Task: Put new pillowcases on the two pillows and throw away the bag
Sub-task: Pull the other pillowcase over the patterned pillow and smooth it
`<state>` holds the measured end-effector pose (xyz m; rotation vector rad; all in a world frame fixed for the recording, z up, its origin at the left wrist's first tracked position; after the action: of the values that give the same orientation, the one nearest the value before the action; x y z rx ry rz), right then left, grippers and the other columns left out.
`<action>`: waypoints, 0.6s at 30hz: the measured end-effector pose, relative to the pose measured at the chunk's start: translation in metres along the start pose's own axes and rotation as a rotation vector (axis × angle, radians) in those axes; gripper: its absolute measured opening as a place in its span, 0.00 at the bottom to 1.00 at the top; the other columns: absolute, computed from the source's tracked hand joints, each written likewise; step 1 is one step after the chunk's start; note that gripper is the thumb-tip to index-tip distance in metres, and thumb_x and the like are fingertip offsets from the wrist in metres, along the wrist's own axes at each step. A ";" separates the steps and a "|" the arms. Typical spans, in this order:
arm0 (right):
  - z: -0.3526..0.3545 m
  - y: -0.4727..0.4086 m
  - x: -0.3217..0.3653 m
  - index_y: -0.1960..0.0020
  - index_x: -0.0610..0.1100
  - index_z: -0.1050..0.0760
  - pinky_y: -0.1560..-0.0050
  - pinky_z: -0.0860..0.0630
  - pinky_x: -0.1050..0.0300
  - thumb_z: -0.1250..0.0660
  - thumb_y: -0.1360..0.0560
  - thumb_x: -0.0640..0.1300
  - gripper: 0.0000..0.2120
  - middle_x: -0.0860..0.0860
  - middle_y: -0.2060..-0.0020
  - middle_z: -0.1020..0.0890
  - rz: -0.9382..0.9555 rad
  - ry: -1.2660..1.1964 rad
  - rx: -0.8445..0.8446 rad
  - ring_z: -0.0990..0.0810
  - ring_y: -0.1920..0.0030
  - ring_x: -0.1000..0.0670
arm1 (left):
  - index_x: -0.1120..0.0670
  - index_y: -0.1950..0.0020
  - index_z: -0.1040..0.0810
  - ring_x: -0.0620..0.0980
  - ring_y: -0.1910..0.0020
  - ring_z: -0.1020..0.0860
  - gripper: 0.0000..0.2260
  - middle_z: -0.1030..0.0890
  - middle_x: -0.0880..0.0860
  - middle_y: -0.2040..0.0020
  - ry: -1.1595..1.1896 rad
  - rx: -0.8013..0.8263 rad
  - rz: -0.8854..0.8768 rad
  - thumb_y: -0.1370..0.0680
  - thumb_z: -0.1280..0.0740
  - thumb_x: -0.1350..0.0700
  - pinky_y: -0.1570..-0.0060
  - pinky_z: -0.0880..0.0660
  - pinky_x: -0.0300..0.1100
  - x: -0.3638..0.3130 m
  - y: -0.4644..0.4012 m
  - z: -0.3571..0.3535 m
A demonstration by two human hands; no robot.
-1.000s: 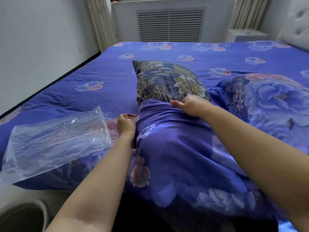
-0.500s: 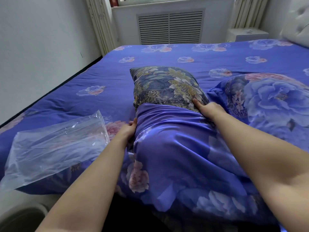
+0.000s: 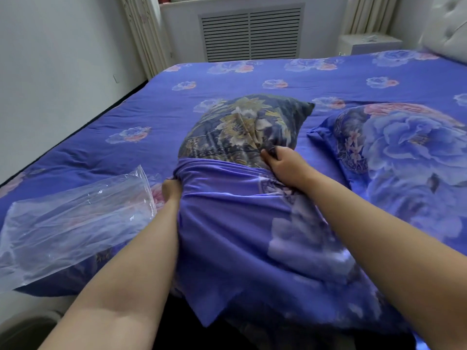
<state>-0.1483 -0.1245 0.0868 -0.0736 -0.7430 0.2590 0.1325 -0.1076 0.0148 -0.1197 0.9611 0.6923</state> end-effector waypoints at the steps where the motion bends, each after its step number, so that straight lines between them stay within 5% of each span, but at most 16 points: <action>1: -0.005 0.003 0.003 0.53 0.35 0.23 0.60 0.37 0.57 0.41 0.20 0.50 0.18 0.40 0.60 0.22 0.003 -0.043 0.070 0.26 0.56 0.47 | 0.73 0.33 0.35 0.65 0.33 0.33 0.17 0.33 0.70 0.32 0.008 -0.068 -0.005 0.18 0.51 0.66 0.39 0.37 0.50 0.000 -0.003 0.009; 4: -0.007 0.020 -0.002 0.62 0.41 0.24 0.61 0.33 0.55 0.38 0.22 0.55 0.20 0.46 0.68 0.24 -0.016 0.028 0.229 0.29 0.63 0.52 | 0.72 0.36 0.31 0.66 0.35 0.31 0.17 0.30 0.70 0.34 0.045 -0.277 0.014 0.18 0.49 0.62 0.41 0.36 0.51 0.007 -0.014 0.036; 8: 0.046 0.022 -0.022 0.71 0.43 0.31 0.74 0.36 0.65 0.33 0.26 0.55 0.22 0.49 0.77 0.30 -0.082 0.102 0.104 0.32 0.73 0.50 | 0.67 0.42 0.26 0.65 0.40 0.28 0.13 0.25 0.68 0.39 0.074 -0.370 -0.137 0.20 0.46 0.61 0.46 0.35 0.49 -0.007 -0.001 0.038; 10: 0.063 0.015 -0.036 0.68 0.41 0.27 0.66 0.29 0.60 0.32 0.29 0.60 0.23 0.45 0.73 0.24 -0.083 0.170 0.070 0.26 0.68 0.45 | 0.67 0.42 0.27 0.65 0.41 0.27 0.13 0.25 0.68 0.40 0.064 -0.337 -0.200 0.19 0.46 0.62 0.48 0.35 0.49 -0.010 0.005 0.027; 14: 0.056 0.015 -0.083 0.45 0.42 0.24 0.50 0.26 0.52 0.34 0.30 0.64 0.27 0.42 0.48 0.19 -0.220 0.364 0.125 0.22 0.48 0.41 | 0.64 0.42 0.23 0.62 0.42 0.25 0.13 0.23 0.67 0.42 -0.024 -0.079 -0.317 0.19 0.44 0.60 0.48 0.32 0.46 -0.005 0.011 -0.004; 18: 0.041 0.022 -0.096 0.44 0.39 0.27 0.55 0.31 0.55 0.35 0.24 0.55 0.20 0.41 0.46 0.22 -0.294 0.466 0.284 0.24 0.50 0.41 | 0.58 0.54 0.22 0.52 0.56 0.24 0.13 0.21 0.67 0.52 -0.146 0.286 -0.309 0.21 0.42 0.52 0.50 0.27 0.52 0.020 0.009 -0.018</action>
<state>-0.2487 -0.1296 0.0504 0.2379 -0.2429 0.0583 0.1214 -0.0980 -0.0095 0.0347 0.8680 0.2715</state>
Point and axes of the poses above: each hand's wrist, its own y-axis away from the middle knuckle, its own z-axis out of the back of the hand, x = y × z, the point moved 5 cm from there along -y, towards the middle knuckle
